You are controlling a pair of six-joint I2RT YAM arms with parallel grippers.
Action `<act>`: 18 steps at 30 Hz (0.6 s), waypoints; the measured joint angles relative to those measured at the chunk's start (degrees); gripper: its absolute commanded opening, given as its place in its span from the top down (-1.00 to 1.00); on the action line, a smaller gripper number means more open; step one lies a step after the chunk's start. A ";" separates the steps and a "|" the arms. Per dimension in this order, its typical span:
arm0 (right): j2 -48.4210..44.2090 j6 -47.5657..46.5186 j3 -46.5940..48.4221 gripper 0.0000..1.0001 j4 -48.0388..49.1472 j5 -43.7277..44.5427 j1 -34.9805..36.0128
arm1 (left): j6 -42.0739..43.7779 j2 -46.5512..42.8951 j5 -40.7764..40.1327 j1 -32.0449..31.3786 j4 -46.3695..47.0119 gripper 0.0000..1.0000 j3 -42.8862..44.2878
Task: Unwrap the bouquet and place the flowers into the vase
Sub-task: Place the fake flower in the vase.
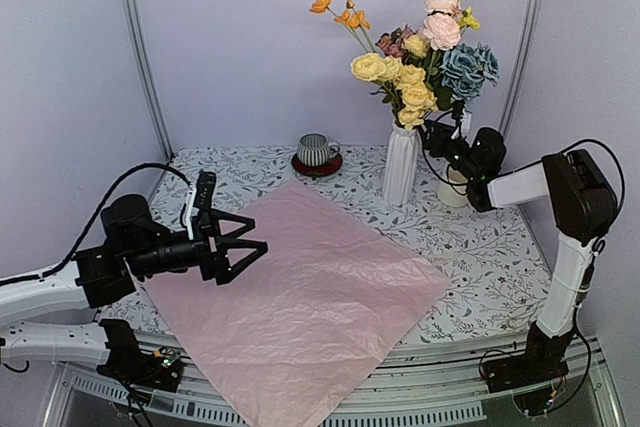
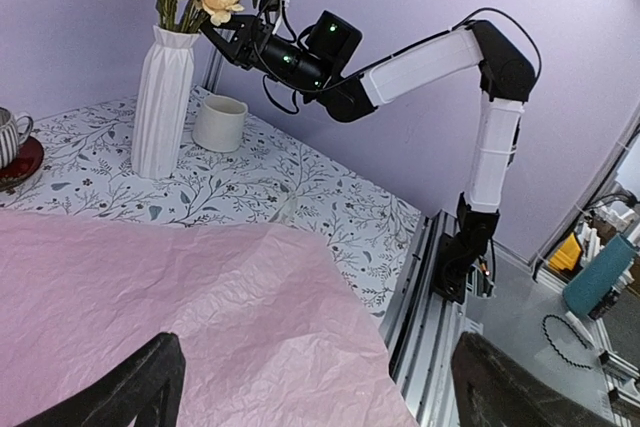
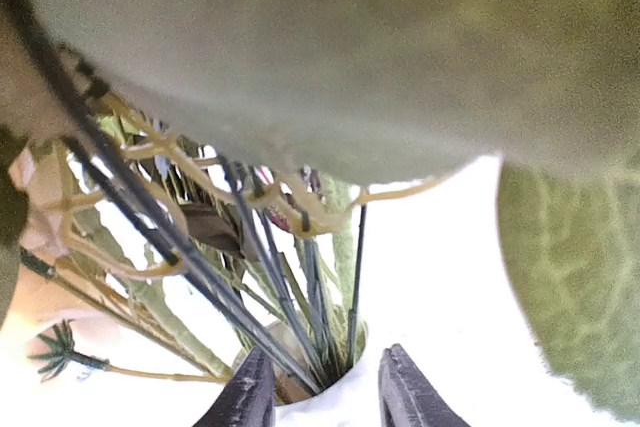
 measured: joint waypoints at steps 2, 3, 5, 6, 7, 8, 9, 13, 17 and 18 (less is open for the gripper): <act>-0.92 0.83 -1.29 -0.04 0.04 0.66 0.00 | -0.02 -0.39 -0.20 0.00 -0.09 -0.91 0.00; -1.42 1.22 -2.01 -0.20 0.11 0.83 0.00 | -0.02 -0.52 -0.33 0.00 -0.09 -0.91 0.00; -2.93 2.23 -4.20 -0.45 1.01 1.14 0.00 | -0.04 -0.83 -0.68 0.00 -0.15 -0.92 0.00; -3.74 2.56 -5.51 -0.51 1.81 1.22 0.02 | -0.04 -0.96 -0.83 0.00 -0.20 -0.93 0.00; -4.37 3.21 -6.62 -0.57 2.47 1.27 0.02 | -0.07 -1.14 -1.01 0.00 -0.28 -0.94 -0.02; -5.18 3.50 -8.22 -0.63 3.56 1.40 0.02 | -0.09 -1.33 -1.16 0.00 -0.37 -0.94 -0.02; -6.05 4.00 -9.90 -0.70 4.57 1.44 0.02 | -0.22 -1.55 -1.40 0.00 -0.46 -0.95 -0.02; -9.42 6.08 -16.83 -0.98 7.54 1.55 0.02 | -0.52 -2.34 -3.06 0.00 -1.20 -0.96 -0.04; -13.29 7.32 -23.96 -0.98 8.94 1.66 0.02 | -0.83 -2.86 -5.11 0.00 -2.05 -0.96 -0.11; -14.21 7.56 -25.68 -0.98 9.16 1.70 0.02 | -0.87 -2.95 -5.68 0.00 -2.29 -0.96 -0.13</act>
